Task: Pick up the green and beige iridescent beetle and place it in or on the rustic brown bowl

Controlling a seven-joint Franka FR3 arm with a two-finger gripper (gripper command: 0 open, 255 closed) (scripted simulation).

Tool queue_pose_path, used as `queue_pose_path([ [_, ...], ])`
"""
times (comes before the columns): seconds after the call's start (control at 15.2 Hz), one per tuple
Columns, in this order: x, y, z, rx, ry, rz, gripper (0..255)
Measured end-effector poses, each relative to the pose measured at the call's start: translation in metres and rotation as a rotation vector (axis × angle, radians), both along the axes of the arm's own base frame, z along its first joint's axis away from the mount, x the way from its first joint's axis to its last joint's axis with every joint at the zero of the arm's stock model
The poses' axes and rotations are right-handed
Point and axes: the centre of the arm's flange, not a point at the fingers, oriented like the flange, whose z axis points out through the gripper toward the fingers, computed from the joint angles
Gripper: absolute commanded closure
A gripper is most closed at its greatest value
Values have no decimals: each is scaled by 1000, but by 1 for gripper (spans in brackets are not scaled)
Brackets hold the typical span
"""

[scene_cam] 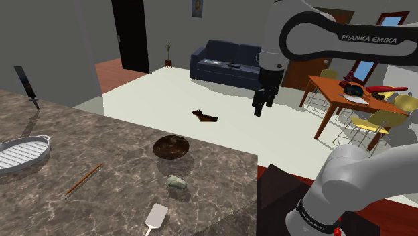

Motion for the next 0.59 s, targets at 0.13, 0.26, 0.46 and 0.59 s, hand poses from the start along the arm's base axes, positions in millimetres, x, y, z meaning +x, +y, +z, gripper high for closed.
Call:
queue_pose_path([
  [0.13, 2, 3, -6, 2, 0, 1, 0],
  [0.26, 10, 12, -23, 8, -3, 6, 0],
  [0.46, 22, 30, -52, 20, -7, 14, 0],
  [0.59, 36, 41, -70, 28, -11, 19, 0],
])
